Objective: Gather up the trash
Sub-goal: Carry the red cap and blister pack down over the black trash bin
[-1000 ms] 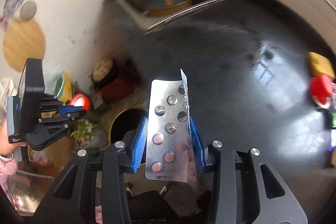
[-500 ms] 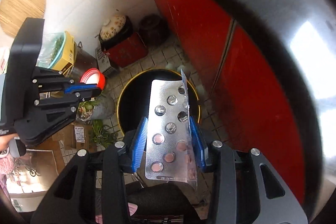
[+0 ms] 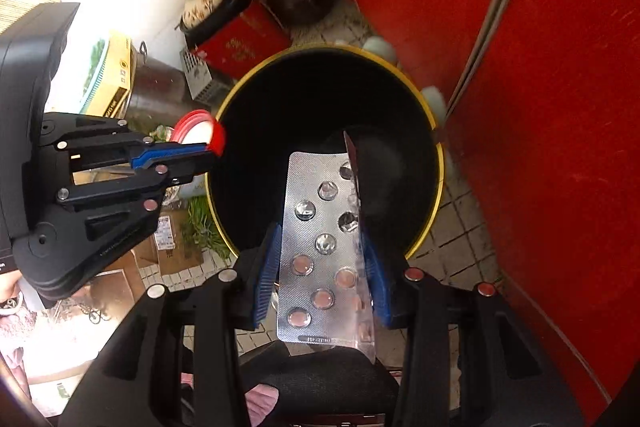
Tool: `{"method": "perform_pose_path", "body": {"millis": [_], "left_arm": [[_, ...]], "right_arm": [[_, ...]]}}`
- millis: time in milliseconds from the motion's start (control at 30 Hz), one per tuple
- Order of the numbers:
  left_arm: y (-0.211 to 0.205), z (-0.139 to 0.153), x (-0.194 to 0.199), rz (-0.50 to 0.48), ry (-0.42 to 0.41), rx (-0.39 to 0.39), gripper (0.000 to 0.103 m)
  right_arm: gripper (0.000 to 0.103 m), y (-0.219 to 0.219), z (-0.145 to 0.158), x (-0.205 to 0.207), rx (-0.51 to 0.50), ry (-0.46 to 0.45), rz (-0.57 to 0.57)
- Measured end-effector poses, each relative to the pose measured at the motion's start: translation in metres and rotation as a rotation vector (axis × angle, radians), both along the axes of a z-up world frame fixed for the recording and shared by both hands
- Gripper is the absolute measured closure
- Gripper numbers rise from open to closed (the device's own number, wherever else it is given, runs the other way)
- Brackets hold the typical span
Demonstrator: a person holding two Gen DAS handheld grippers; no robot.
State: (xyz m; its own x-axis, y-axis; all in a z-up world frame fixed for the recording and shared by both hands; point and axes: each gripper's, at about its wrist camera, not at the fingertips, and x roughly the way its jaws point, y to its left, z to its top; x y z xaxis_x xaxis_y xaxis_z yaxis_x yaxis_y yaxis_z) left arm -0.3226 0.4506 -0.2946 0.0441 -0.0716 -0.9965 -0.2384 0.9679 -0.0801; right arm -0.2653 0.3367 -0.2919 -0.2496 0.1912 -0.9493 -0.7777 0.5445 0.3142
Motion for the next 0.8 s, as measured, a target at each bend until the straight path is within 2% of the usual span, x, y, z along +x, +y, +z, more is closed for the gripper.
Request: {"method": "perform_pose_path", "body": {"millis": [133, 300, 433, 567, 800], "left_arm": [[-0.005, -0.025, -0.001, 0.01, 0.013, -0.028, 0.1], [-0.007, -0.039, -0.006, 0.009, 0.023, -0.049, 0.1], [-0.003, -0.04, -0.006, 0.024, 0.013, -0.048, 0.1], [-0.005, -0.037, -0.004, 0.029, -0.009, -0.013, 0.1], [-0.009, -0.042, -0.004, 0.033, -0.008, -0.023, 0.1]], "right_arm": [[0.063, 0.006, -0.021, -0.001, -0.028, 0.011, -0.004], [0.063, 0.004, -0.025, 0.009, -0.05, 0.002, -0.022], [0.063, 0.0, -0.029, 0.01, -0.068, 0.015, -0.018], [0.063, 0.0, -0.034, 0.008, -0.083, 0.012, -0.017], [0.063, -0.002, -0.036, 0.004, -0.096, 0.01, -0.016]]}}
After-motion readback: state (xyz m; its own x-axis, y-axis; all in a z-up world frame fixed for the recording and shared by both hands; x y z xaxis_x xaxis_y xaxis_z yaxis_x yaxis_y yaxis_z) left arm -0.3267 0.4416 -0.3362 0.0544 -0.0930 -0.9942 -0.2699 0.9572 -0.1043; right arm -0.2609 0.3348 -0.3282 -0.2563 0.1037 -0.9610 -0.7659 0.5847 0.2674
